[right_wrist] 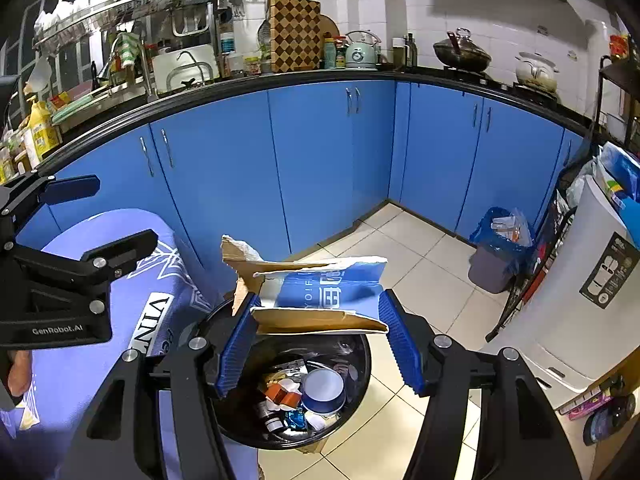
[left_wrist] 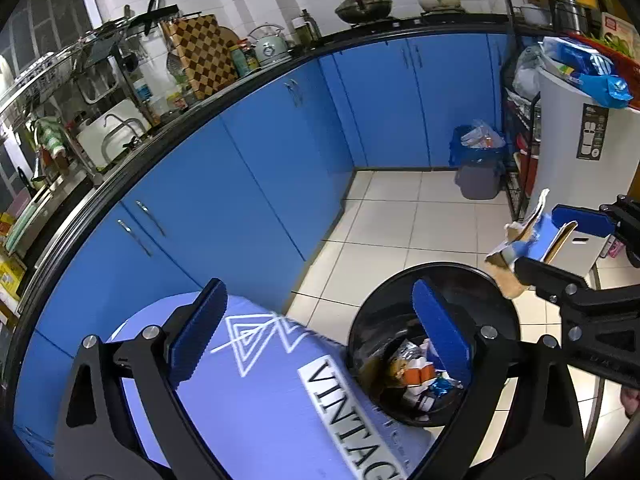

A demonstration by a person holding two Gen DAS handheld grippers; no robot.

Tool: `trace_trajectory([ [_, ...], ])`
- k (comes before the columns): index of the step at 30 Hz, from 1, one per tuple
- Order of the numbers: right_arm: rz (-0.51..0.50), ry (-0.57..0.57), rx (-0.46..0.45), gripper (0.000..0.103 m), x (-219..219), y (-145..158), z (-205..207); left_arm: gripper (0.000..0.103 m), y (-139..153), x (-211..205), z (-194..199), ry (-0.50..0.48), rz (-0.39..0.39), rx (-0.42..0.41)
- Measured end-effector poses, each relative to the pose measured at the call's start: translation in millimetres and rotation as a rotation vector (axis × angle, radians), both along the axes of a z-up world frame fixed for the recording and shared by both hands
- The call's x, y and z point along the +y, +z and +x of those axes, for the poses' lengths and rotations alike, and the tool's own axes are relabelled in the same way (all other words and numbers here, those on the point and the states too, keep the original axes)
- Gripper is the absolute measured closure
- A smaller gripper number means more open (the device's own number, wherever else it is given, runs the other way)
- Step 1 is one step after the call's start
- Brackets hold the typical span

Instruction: Collect trash

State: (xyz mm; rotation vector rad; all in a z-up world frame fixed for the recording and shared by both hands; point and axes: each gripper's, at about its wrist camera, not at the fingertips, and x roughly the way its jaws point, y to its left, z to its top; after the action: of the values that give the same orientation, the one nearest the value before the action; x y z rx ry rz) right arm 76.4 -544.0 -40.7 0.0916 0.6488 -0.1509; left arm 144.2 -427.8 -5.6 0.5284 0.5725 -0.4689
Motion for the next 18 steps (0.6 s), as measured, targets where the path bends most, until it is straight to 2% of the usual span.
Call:
trace_trajectory([
  [10, -0.015, 0.071, 0.010, 0.043, 27, 5, 19, 0.007, 4, 38, 13, 0.074, -0.008, -0.025],
  [12, -0.019, 0.073, 0.016, 0.036, 30, 5, 24, 0.007, 5, 46, 17, 0.090, -0.010, -0.029],
  [14, -0.028, 0.065, 0.006, 0.018, 33, 7, 25, 0.006, 5, 53, 20, 0.105, -0.013, -0.031],
  [18, -0.038, 0.038, -0.006, 0.011, 36, 9, 26, 0.006, 5, 65, 27, 0.129, -0.027, -0.014],
])
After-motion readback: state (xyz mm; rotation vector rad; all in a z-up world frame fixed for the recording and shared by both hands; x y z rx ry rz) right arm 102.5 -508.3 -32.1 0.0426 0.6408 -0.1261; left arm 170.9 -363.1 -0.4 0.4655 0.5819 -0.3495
